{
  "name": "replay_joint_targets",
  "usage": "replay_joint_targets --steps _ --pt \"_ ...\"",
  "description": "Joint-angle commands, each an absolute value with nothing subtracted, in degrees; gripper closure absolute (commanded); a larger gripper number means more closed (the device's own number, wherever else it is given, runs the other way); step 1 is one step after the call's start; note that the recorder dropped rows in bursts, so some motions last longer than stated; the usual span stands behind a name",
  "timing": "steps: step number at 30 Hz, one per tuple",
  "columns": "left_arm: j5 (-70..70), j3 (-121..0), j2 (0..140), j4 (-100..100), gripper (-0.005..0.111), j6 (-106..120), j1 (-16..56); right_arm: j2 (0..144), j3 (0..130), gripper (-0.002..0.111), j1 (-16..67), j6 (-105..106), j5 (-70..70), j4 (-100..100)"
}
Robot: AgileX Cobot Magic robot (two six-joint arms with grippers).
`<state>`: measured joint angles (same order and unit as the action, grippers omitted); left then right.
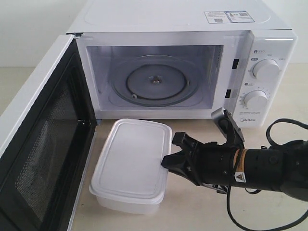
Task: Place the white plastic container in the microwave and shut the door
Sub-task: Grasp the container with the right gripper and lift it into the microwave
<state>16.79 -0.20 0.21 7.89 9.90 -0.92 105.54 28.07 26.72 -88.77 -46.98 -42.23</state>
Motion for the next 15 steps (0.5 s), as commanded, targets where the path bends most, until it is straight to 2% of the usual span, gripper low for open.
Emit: replay_joint_targets --steps 1,15 --pt "16.93 0.00 0.00 7.73 0.102 9.66 -1.02 102.89 27.99 0.108 26.36 -89.92 -47.50 -43.72" --pt "16.93 0.00 0.00 7.73 0.102 9.66 -1.02 83.67 25.83 0.108 26.36 -94.52 -35.94 -43.24"
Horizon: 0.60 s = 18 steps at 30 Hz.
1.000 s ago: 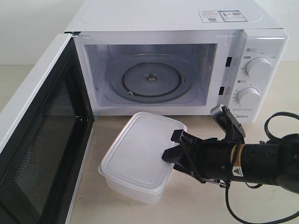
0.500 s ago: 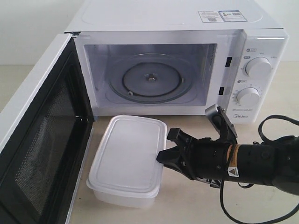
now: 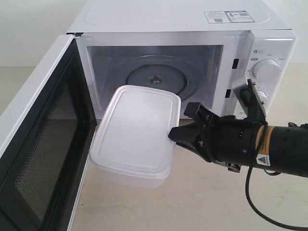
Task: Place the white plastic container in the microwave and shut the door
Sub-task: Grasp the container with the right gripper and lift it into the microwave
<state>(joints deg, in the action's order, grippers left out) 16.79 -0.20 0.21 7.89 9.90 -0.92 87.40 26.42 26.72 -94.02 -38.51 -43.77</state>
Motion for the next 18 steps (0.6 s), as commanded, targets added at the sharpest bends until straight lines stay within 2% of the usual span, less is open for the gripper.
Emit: replay_joint_targets --steps 1,13,18 --pt "16.93 0.00 0.00 7.73 0.102 9.66 -1.02 83.39 25.94 0.108 26.36 -94.52 -35.38 -42.57" --pt "16.93 0.00 0.00 7.73 0.102 9.66 -1.02 87.72 34.02 0.108 26.36 -92.32 -28.81 -28.23" --pt "16.93 0.00 0.00 7.73 0.102 9.66 -1.02 93.32 34.35 0.108 33.30 -78.86 -33.45 -2.36"
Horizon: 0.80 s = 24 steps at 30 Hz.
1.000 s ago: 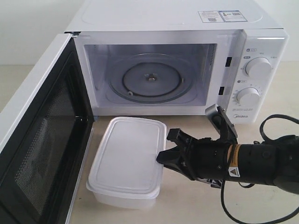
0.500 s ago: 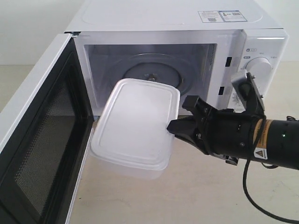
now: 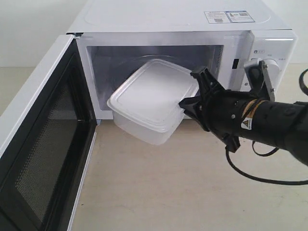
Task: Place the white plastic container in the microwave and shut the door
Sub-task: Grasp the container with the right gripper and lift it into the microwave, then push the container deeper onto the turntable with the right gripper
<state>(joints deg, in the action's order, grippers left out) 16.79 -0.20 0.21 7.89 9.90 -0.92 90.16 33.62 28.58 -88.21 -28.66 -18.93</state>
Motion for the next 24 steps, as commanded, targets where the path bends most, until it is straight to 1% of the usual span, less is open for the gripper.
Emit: replay_joint_targets --steps 1,3,4,9,17,24 --pt "16.93 0.00 0.00 7.73 0.102 9.66 -1.02 94.21 34.35 0.108 35.57 -75.90 -35.14 5.18" --pt "16.93 0.00 0.00 7.73 0.102 9.66 -1.02 95.25 34.41 0.108 39.40 -68.31 -38.07 17.93" --pt "16.93 0.00 0.00 7.73 0.102 9.66 -1.02 95.50 34.41 0.108 40.41 -66.47 -40.19 21.29" --pt "16.93 0.00 0.00 7.73 0.102 9.66 -1.02 95.92 37.68 0.108 43.35 -55.75 -41.90 35.37" --pt "16.93 0.00 0.00 7.73 0.102 9.66 -1.02 101.35 43.78 0.108 45.24 -54.70 -43.73 40.18" --pt "16.93 0.00 0.00 7.73 0.102 9.66 -1.02 105.27 49.82 0.108 45.23 -49.48 -43.07 44.60"
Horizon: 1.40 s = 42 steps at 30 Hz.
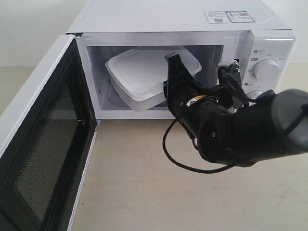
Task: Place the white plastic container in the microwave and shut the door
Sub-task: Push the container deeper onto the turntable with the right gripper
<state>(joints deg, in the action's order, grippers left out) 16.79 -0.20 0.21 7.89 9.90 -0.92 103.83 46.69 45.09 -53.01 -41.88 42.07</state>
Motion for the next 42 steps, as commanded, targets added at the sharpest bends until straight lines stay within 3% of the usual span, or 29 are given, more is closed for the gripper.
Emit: replay_joint_targets --steps 1,15,26,28,33,35,42 --pt "16.93 0.00 0.00 7.73 0.102 9.66 -1.02 105.73 50.66 0.108 45.23 -47.98 -43.07 45.53" --pt "16.93 0.00 0.00 7.73 0.102 9.66 -1.02 112.72 60.24 0.108 45.23 -39.01 -41.96 52.88" --pt "16.93 0.00 0.00 7.73 0.102 9.66 -1.02 113.93 60.71 0.107 45.13 -35.12 -44.83 56.32" --pt "16.93 0.00 0.00 7.73 0.102 9.66 -1.02 113.93 60.71 0.099 45.13 -35.12 -44.83 56.07" --pt "16.93 0.00 0.00 7.73 0.102 9.66 -1.02 113.93 60.71 0.060 45.13 -35.37 -44.83 55.78" --pt "16.93 0.00 0.00 7.73 0.102 9.66 -1.02 113.93 60.71 0.053 45.13 -35.48 -44.70 54.98" --pt "16.93 0.00 0.00 7.73 0.102 9.66 -1.02 111.97 58.86 0.064 47.47 -35.20 -44.82 51.96"
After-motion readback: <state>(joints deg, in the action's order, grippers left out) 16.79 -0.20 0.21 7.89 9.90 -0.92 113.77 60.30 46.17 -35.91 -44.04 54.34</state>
